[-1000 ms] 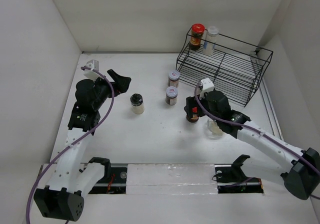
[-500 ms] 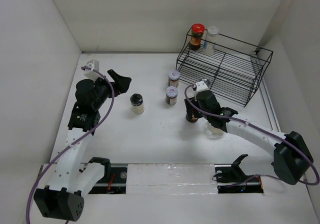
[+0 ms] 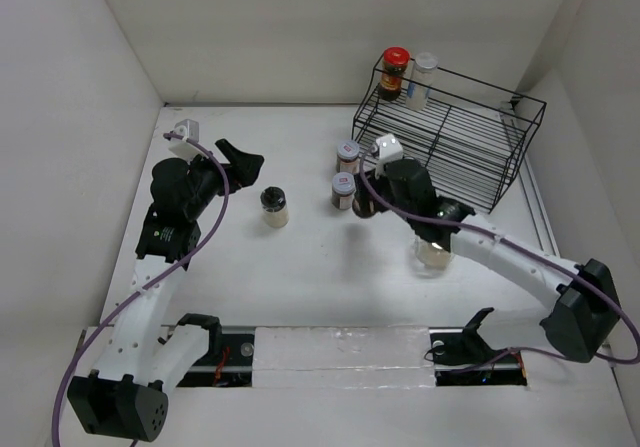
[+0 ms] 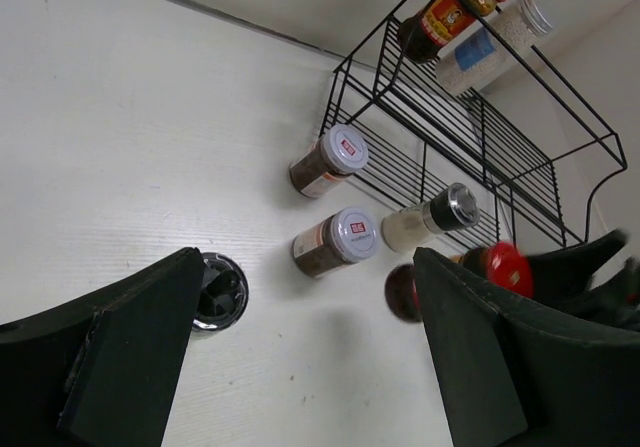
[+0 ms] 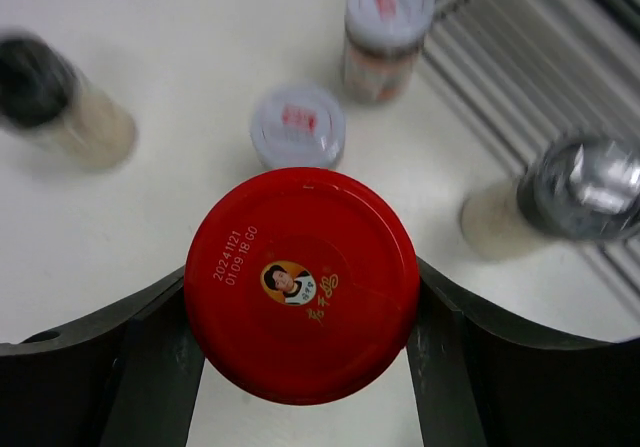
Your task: Organize the condiment bottles
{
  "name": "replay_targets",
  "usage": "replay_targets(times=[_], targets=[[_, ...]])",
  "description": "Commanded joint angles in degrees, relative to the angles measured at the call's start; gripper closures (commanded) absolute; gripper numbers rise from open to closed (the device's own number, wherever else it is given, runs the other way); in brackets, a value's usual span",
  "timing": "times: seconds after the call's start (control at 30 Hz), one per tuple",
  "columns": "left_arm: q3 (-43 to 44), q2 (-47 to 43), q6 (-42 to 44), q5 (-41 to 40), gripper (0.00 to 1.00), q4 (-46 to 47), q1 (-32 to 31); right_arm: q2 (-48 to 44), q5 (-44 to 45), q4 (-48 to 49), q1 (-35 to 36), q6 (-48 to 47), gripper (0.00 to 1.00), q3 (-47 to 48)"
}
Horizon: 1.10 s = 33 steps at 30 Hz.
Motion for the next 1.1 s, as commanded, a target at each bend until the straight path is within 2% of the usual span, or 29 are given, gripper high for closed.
replay_targets(times=[0.0,0.03,0.23,0.4,0.57,0.73,0.9,1.07], targets=[[0.71,-1.04,-0.17,1.13,0.18,3.10,0.32,-0.76,-3.82,16.91,-3.69,-3.86,0.45,16.08],[0.19,-1.04,-0.17,1.65,0.18,3.10,0.32,0.13,-6.88,16.91,-6.31,-4.91,0.45,18.72],[0.18,-2.36,-0.17,1.65,0.18,3.10,0.32,5.66,-10.59,16.91,-16.51,-7.29,0.44,35.25],[0.71,-2.36,0.36,1.04,0.18,2.58,0.32,14.18,-14.82,9.53,-27.66,-7.29,0.44,50.45],[0.71,-2.36,0.97,0.51,0.18,2.58,0.32,23.66,-15.70,3.83,-34.36,-7.29,0.45,63.97],[0.71,-2.89,1.50,-0.89,0.18,2.05,0.32,29.31,-19.56,1.45,-40.78,-6.68,0.46,69.89],[1.24,-2.27,1.50,-0.89,0.18,2.05,0.32,35.19,-22.82,-1.46,-42.90,-6.68,0.46,74.81],[1.24,-2.27,1.50,-0.28,0.18,2.05,0.32,36.43,-24.14,-0.23,-43.43,-6.68,0.46,72.54]])
